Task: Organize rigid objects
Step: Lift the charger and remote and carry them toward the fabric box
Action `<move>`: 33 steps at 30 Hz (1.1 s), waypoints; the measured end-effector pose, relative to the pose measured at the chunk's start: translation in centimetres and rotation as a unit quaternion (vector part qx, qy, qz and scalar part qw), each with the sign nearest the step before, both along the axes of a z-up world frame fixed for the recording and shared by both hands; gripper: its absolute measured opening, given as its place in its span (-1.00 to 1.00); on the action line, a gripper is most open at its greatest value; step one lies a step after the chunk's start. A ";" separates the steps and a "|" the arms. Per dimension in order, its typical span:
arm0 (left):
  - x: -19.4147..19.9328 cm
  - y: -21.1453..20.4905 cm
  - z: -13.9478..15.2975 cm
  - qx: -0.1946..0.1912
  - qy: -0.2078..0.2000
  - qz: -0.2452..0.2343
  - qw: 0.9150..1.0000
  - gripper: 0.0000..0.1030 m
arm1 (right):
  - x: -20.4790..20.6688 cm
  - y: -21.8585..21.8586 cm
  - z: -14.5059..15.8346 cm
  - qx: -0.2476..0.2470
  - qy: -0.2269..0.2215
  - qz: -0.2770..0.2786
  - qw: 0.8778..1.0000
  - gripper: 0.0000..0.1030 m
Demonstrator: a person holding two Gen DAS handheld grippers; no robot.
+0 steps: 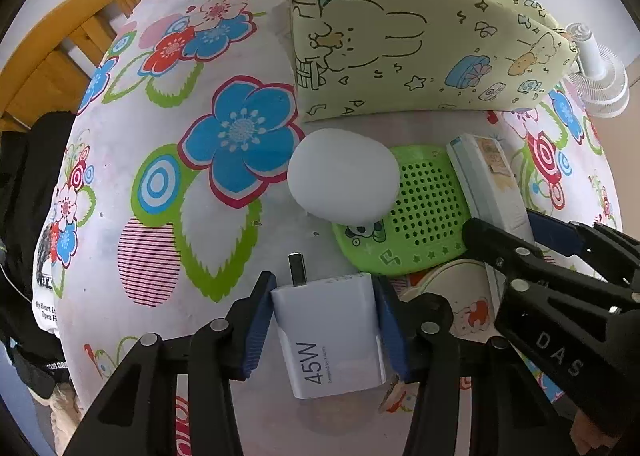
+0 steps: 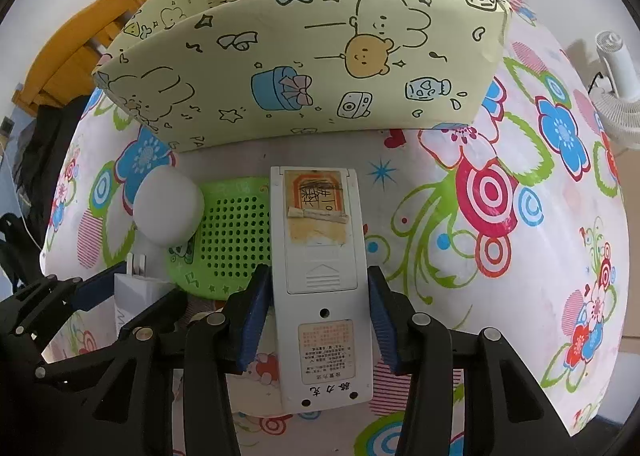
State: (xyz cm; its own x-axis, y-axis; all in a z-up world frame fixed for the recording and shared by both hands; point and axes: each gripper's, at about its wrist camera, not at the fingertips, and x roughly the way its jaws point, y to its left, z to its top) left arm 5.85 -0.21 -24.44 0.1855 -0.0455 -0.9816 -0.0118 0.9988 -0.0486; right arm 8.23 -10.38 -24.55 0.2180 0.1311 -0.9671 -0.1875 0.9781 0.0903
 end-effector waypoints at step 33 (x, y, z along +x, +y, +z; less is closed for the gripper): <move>-1.4 1.7 4.9 0.016 -0.036 -0.079 0.996 -0.07 | -2.6 2.0 4.5 0.018 -0.039 -0.040 0.998 -0.03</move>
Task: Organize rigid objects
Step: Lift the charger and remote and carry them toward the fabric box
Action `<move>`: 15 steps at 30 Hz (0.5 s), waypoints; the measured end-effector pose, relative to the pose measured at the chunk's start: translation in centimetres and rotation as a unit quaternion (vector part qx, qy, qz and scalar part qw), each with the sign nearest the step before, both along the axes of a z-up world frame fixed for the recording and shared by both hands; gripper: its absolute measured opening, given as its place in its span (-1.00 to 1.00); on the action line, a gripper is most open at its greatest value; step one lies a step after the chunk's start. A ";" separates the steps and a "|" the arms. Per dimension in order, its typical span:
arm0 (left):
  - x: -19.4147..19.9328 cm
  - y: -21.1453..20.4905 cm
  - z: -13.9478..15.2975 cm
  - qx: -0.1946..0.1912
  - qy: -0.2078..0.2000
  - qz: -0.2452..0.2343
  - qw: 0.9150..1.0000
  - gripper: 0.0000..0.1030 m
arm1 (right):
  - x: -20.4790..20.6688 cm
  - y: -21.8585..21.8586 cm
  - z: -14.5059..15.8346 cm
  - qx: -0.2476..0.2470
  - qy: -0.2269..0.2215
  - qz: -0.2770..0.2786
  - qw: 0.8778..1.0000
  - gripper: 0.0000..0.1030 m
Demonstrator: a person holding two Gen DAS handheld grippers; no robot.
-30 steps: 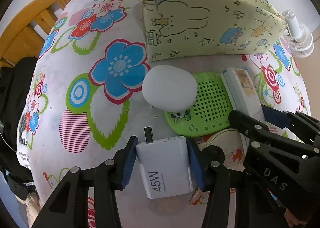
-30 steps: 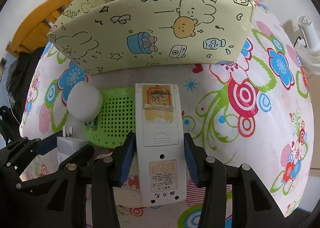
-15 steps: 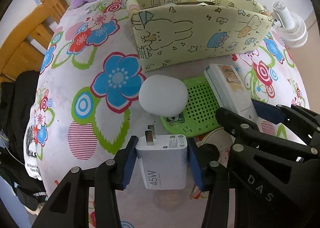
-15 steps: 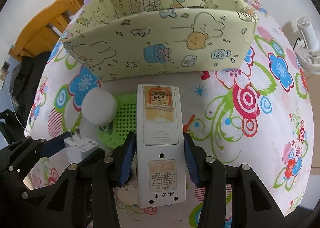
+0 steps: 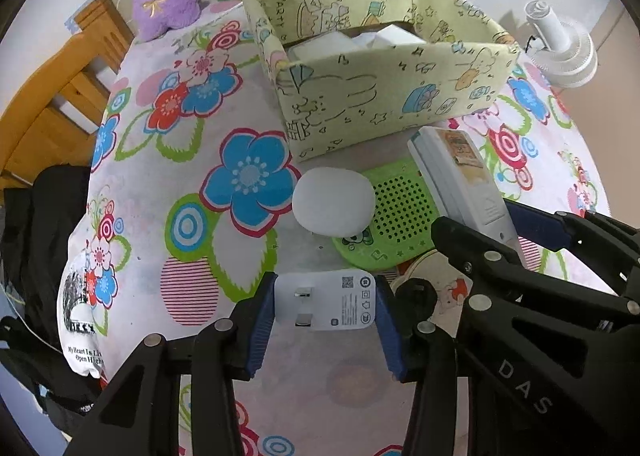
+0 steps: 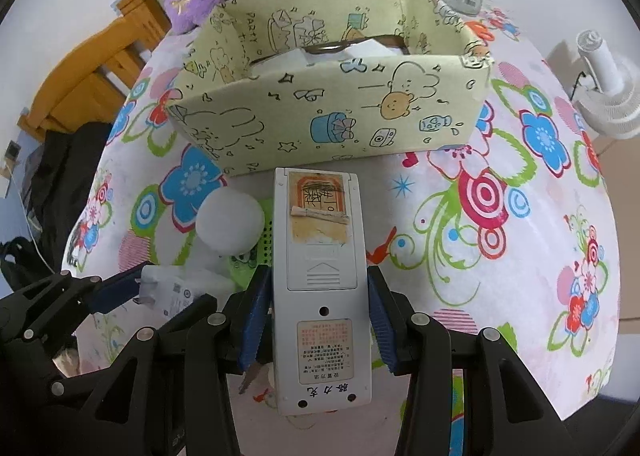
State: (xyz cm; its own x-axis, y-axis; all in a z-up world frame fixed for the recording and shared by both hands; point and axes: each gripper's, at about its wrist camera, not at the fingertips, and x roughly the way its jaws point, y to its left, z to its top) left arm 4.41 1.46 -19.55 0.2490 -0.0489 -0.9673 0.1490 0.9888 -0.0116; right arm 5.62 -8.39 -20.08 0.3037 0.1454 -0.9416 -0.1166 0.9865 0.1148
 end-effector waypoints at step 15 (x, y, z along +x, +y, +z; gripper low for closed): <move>-1.4 1.0 3.3 -0.038 -0.028 -0.005 0.999 -0.07 | -1.6 -0.6 3.8 -0.009 -0.042 -0.033 0.999 -0.03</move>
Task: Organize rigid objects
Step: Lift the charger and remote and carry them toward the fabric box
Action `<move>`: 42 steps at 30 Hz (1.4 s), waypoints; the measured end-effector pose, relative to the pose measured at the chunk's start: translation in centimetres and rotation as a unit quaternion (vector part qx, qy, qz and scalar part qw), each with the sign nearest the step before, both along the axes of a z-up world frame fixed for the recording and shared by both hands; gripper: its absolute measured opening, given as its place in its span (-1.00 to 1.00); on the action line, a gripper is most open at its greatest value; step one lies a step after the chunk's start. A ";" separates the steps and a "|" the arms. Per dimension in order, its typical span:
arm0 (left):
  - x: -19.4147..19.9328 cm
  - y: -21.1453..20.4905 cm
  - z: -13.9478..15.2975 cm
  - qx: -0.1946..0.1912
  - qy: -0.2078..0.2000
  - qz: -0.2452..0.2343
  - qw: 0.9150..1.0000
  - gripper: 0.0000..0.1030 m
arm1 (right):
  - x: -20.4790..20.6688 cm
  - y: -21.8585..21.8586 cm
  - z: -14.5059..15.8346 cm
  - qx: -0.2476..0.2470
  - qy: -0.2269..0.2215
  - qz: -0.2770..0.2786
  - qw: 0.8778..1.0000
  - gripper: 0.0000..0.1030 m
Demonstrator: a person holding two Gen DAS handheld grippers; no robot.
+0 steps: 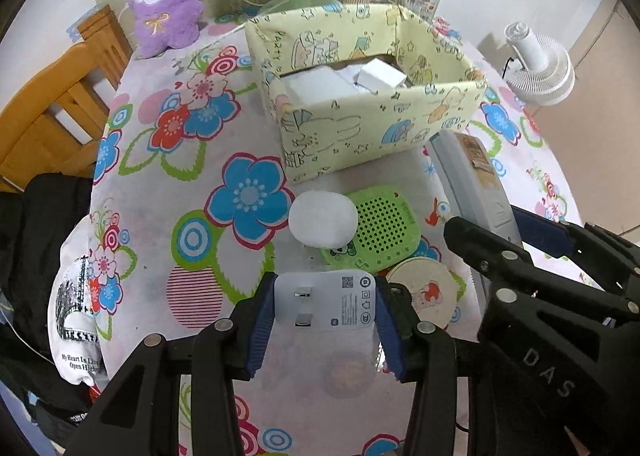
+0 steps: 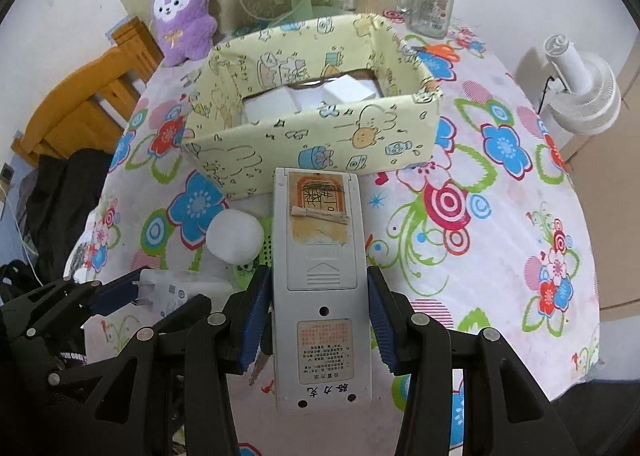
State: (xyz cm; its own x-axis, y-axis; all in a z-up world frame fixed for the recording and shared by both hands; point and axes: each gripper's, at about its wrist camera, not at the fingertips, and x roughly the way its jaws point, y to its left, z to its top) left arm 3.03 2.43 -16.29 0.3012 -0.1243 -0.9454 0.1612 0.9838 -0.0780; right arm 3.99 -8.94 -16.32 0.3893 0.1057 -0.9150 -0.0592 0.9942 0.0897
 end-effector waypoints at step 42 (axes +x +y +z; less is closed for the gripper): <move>1.5 -5.8 8.0 0.012 -0.056 0.021 0.998 -0.07 | 2.4 -4.8 7.6 0.022 -0.031 0.047 0.998 -0.03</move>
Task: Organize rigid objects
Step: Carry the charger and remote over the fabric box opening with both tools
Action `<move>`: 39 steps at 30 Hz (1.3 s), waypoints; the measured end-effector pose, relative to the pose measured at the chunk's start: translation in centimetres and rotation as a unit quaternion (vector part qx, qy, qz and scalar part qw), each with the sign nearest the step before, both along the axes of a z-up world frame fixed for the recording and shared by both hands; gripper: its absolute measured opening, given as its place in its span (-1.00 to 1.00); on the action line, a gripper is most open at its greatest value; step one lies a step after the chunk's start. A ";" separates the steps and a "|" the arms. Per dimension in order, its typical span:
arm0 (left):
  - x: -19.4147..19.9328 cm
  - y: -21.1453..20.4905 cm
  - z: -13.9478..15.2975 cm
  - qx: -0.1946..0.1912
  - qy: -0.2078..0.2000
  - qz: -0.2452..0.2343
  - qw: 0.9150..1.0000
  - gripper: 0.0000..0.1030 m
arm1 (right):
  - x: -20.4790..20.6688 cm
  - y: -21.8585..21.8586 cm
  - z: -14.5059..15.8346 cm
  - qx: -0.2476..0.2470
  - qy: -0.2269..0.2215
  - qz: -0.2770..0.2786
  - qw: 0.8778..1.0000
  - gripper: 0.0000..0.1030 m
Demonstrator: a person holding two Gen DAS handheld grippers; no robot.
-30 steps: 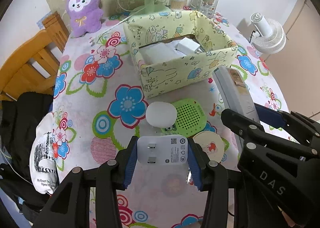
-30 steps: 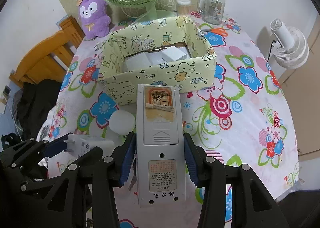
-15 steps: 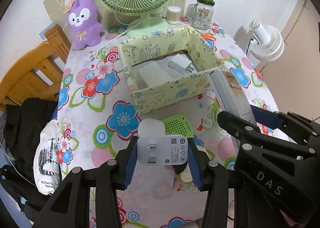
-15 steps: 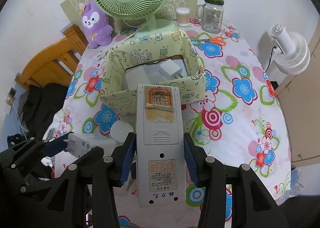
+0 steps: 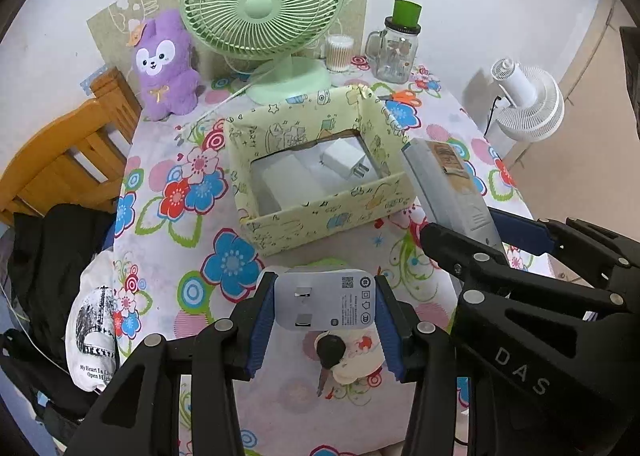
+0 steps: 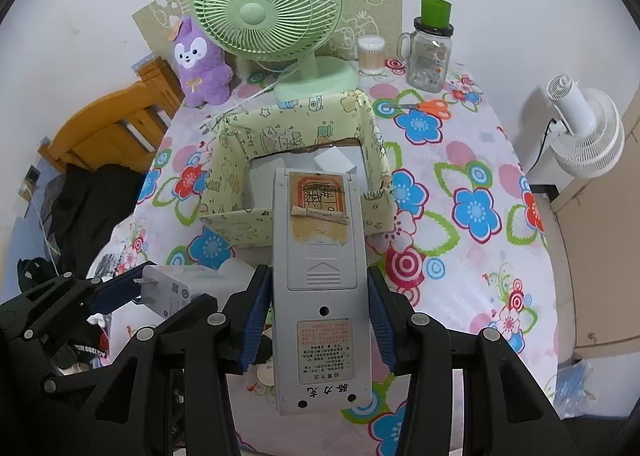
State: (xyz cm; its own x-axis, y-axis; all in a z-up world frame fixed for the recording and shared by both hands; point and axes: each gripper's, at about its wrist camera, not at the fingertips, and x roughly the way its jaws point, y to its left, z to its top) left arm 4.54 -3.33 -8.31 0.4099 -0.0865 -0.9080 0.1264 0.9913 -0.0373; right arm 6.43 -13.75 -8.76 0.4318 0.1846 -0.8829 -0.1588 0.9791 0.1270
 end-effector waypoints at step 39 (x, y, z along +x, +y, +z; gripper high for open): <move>7.5 -0.7 1.0 0.014 -0.018 0.041 0.999 -0.07 | 9.0 0.4 1.4 -0.010 -0.020 0.082 0.996 -0.03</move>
State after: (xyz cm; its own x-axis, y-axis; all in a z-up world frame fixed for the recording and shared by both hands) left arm 12.03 -4.06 -7.35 0.4474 -0.0261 -0.8939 0.0458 0.9989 -0.0062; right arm 15.47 -13.34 -7.35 0.4320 0.2371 -0.8701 -0.3205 0.9422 0.0976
